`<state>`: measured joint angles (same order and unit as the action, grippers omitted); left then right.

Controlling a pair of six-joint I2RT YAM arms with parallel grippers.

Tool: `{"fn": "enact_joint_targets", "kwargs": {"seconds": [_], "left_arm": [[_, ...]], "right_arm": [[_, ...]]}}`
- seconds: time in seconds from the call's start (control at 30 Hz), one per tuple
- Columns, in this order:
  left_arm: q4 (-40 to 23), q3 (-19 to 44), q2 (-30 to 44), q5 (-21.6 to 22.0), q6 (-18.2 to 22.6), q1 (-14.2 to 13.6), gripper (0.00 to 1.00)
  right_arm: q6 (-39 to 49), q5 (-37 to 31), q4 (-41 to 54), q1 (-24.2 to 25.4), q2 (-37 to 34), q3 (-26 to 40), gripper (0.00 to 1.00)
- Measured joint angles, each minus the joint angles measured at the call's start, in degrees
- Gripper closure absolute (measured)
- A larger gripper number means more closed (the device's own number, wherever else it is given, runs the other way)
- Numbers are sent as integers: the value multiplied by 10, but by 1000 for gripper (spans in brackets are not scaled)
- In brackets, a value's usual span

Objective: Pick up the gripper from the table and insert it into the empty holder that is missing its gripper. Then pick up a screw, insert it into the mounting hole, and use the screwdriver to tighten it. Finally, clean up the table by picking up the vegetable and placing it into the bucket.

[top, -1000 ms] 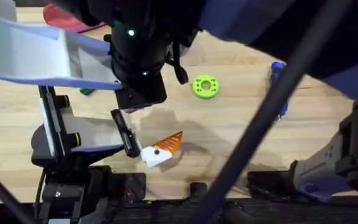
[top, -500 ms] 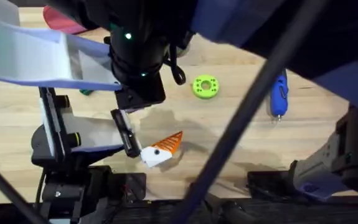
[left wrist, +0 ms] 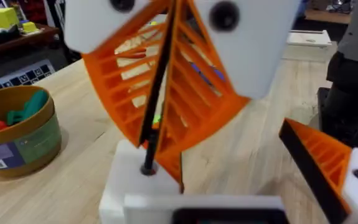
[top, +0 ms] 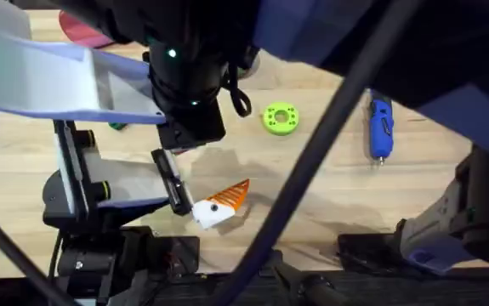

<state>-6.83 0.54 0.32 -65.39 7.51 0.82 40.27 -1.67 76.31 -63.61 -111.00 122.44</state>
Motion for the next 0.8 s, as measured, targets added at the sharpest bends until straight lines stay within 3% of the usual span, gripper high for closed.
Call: {"fn": "enact_joint_targets", "kwargs": {"seconds": [0.8], "left_arm": [[0, 0, 0, 0, 0, 0, 15]], "right_arm": [[-8, 0, 0, 0, -1, 0, 997]]}}
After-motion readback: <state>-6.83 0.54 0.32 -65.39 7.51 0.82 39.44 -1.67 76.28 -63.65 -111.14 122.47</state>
